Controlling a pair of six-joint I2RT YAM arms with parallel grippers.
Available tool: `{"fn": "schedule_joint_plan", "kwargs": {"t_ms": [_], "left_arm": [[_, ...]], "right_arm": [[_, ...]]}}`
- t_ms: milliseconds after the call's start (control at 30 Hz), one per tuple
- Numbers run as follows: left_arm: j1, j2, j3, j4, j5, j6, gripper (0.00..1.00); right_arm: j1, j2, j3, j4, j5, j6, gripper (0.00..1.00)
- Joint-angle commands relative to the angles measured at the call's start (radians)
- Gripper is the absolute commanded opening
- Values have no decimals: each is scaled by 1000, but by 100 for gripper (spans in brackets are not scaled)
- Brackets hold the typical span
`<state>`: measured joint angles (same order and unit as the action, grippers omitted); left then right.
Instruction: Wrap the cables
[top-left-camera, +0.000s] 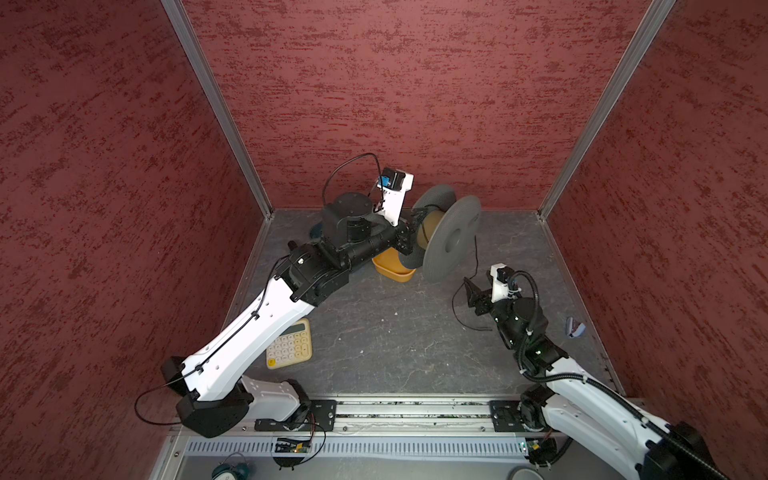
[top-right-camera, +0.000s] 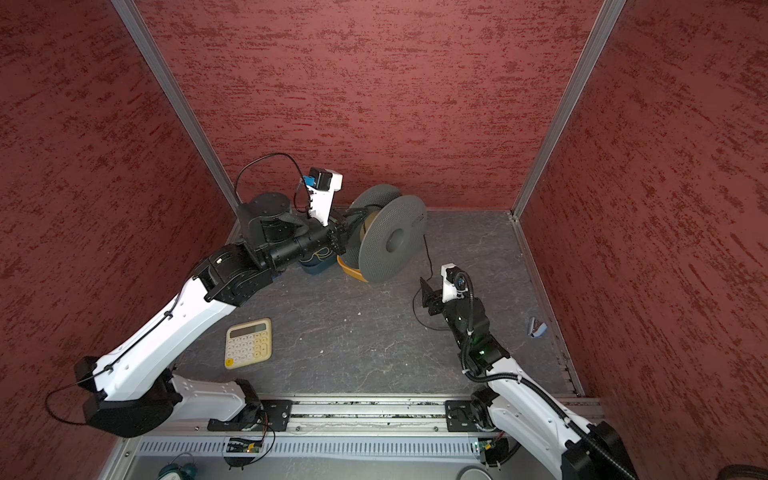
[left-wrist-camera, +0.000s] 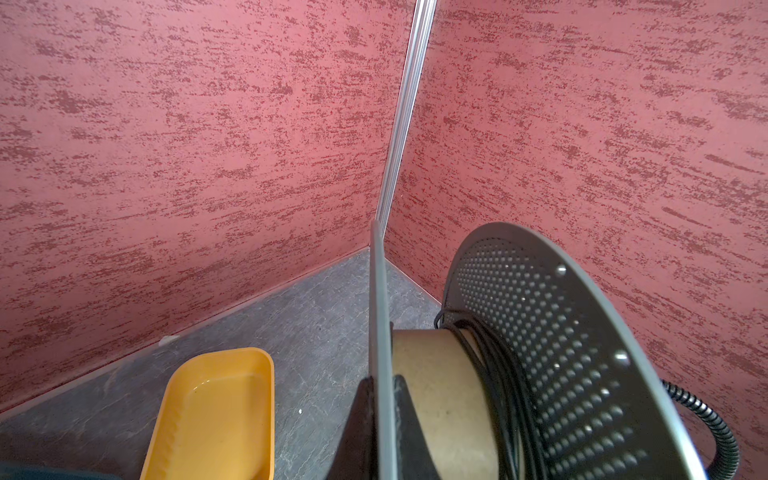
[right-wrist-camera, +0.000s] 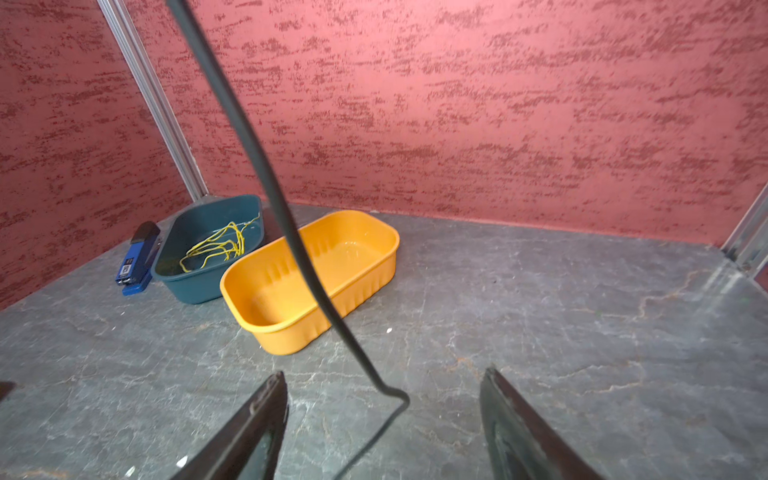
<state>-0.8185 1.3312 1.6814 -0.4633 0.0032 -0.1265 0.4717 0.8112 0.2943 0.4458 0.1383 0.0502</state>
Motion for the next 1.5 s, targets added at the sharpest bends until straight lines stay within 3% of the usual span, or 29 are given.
{"fn": "schedule_joint_plan", "kwargs": {"t_ms": [0, 533, 633, 767, 833, 1033, 1167, 1467], "left_arm": [[-4, -35, 3, 87, 33, -39, 0], [-1, -32, 4, 78, 23, -50, 0], [2, -31, 4, 76, 20, -50, 0], [19, -28, -1, 74, 20, -57, 0], [32, -23, -3, 78, 29, -69, 0], [90, 0, -2, 102, 46, -138, 0], [102, 46, 43, 33, -121, -170, 0], [170, 109, -4, 102, -208, -237, 0]], "right_arm": [[-5, 9, 24, 73, 23, -59, 73], [-5, 250, 136, 238, -41, -119, 69], [-5, 283, 160, 239, -34, -115, 51], [-5, 292, 145, 255, -29, -77, 10], [-5, 301, 146, 241, -21, -58, 0], [-3, 401, 215, 118, -29, 40, 0], [37, 453, 212, 108, 15, 119, 0], [250, 510, 250, 44, 133, 104, 0]]}}
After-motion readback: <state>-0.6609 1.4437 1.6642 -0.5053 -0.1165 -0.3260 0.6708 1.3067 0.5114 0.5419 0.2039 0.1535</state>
